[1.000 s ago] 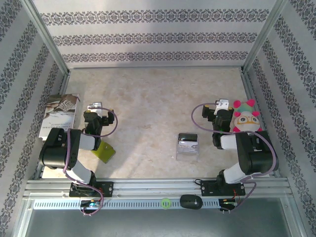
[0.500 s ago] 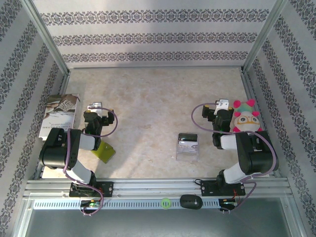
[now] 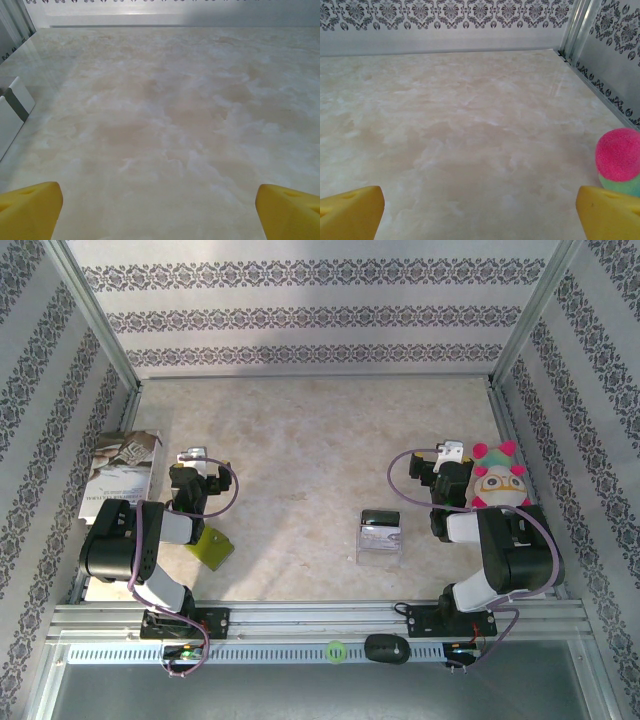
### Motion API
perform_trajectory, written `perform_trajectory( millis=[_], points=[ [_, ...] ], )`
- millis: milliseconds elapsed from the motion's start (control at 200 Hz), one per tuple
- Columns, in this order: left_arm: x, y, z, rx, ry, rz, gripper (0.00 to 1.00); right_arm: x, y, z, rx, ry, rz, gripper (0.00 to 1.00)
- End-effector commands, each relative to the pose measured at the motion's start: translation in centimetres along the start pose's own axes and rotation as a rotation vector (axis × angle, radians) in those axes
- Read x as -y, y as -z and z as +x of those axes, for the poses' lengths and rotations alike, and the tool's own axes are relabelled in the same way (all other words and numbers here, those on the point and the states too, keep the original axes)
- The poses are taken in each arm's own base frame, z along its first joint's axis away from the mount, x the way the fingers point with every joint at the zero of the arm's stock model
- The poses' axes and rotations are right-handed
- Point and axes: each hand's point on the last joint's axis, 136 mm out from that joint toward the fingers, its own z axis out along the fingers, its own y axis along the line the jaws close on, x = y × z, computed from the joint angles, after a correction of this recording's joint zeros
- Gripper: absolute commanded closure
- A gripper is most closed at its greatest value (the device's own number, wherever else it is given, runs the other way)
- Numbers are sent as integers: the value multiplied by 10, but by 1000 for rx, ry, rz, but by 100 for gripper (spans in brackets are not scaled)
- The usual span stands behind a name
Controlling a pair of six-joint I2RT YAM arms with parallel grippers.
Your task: Take the credit cards out of the card holder
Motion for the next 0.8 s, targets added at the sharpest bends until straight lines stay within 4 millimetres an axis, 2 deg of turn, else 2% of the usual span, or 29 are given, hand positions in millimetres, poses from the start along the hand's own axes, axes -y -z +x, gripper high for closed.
perform_trajectory(
  millis=[0,325,470,620,759,794],
  points=[
    [-2,-2,-8,21,-8,3,1,4,1,-4,26,-21,15,2],
    [-5,-1,-10,29,2,-18,1,7,2,-9,26,-43,11,2],
    [-23,19,-30,74,41,-106,1,6,5,-17,59,-48,-3,2],
    [-31,31,-54,68,70,-151,1,3,-2,-10,3,-39,-19,2],
    [-54,42,-79,163,321,-264,1,1,0,-15,18,-38,-39,2],
    [-59,44,-82,184,404,-287,1,10,4,-19,4,-37,29,2]
  ],
)
